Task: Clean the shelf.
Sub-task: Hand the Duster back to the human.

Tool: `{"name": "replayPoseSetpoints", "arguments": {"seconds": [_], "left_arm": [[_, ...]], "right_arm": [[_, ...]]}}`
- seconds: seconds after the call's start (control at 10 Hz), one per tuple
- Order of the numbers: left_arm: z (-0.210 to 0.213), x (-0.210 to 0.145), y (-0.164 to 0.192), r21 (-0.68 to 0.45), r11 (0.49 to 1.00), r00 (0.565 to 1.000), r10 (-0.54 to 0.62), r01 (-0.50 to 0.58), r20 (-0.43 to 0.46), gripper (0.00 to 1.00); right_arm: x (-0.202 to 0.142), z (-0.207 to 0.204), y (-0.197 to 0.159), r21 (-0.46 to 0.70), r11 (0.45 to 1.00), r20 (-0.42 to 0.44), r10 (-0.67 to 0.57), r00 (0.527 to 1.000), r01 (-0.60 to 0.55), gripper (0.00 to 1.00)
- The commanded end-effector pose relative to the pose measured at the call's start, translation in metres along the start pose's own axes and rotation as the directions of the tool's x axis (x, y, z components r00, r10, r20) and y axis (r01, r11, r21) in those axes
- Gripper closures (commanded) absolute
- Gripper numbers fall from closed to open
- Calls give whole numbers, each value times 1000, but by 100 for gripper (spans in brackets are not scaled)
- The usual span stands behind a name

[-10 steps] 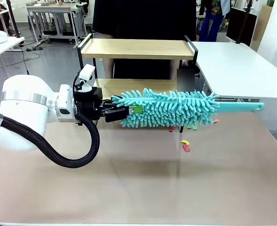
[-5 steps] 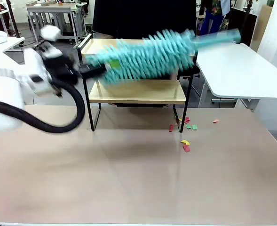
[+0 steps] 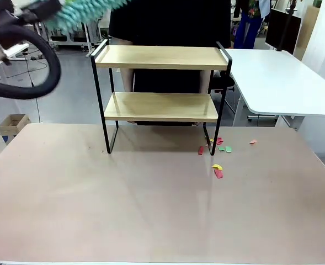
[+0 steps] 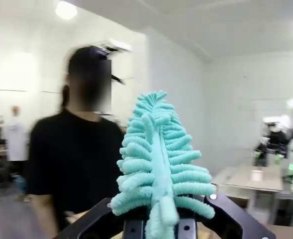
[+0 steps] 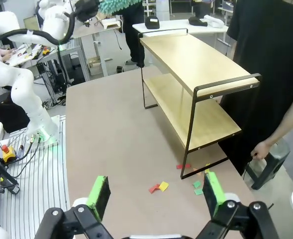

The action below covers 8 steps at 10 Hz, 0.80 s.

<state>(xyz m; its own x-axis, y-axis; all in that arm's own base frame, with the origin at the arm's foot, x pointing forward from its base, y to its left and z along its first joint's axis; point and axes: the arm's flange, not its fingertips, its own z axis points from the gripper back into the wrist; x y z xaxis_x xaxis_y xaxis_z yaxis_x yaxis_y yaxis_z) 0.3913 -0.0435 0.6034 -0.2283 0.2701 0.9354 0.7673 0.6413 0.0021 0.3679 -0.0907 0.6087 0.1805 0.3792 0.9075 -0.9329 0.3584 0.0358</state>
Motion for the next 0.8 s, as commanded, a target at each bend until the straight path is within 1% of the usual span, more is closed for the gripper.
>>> {"name": "replayPoseSetpoints", "arguments": {"seconds": [0.0,0.2,0.3,0.4,0.6,0.7], "left_arm": [[26,18,11,204,977,998,-53,57,-24,83],[70,32,31,383,918,994,-86,103,-61,83],[88,34,38,436,893,994,-80,107,-80,83],[100,33,43,505,853,990,-84,132,-117,83],[114,16,49,575,804,982,-56,152,-181,83],[117,3,52,596,787,977,-35,157,-211,83]], "right_arm": [[2,2,0,7,1000,-7,14,1000,-14,0],[2,2,0,7,1000,-7,14,1000,-14,0],[2,2,0,7,1000,-7,14,1000,-14,0],[2,2,0,7,1000,-7,14,1000,-14,0],[2,2,0,7,1000,-7,14,1000,-14,0],[2,2,0,7,1000,-7,14,1000,-14,0]]}}
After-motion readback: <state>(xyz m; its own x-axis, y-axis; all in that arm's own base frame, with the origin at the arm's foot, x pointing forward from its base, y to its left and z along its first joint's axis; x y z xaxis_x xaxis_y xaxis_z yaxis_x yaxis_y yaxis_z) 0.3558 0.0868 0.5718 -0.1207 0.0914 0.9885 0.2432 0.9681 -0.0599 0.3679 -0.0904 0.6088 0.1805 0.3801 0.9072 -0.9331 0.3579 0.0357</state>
